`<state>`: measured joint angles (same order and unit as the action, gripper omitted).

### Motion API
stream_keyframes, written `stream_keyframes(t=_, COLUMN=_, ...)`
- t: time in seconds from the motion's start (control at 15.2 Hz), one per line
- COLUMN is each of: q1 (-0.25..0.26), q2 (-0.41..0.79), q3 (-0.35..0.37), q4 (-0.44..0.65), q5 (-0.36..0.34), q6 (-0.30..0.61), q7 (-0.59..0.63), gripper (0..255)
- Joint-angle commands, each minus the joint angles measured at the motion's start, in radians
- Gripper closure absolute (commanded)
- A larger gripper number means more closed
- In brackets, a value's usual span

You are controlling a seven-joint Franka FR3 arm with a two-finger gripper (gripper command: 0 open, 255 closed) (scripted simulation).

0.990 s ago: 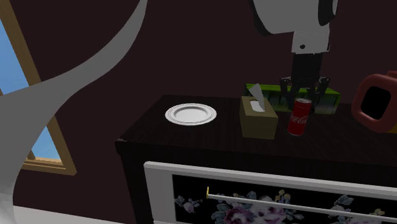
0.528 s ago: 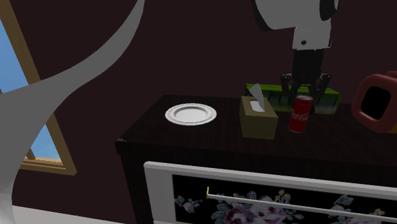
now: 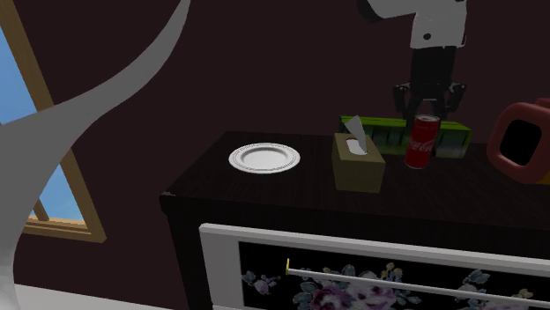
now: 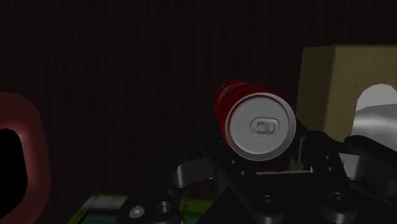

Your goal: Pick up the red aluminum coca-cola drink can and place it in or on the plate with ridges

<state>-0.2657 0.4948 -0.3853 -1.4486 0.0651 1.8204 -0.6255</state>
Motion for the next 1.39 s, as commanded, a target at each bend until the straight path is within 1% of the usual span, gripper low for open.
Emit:
stream_keyframes(t=0.0, q1=0.001, q2=-0.005, q3=-0.001, q4=0.023, q5=-0.002, q6=-0.028, q7=0.001, gripper=255)
stream_keyframes(t=0.33, q1=-0.002, q2=-0.013, q3=-0.004, q4=0.077, q5=-0.005, q6=-0.089, q7=-0.001, gripper=255)
stream_keyframes(t=0.79, q1=0.123, q2=-0.105, q3=0.028, q4=-0.026, q5=-0.035, q6=-0.084, q7=0.147, gripper=255)
stream_keyframes(t=1.06, q1=0.186, q2=-0.135, q3=0.053, q4=-0.052, q5=-0.044, q6=-0.093, q7=0.232, gripper=255)
stream_keyframes(t=1.32, q1=0.245, q2=-0.150, q3=0.080, q4=-0.055, q5=-0.047, q6=-0.108, q7=0.317, gripper=255)
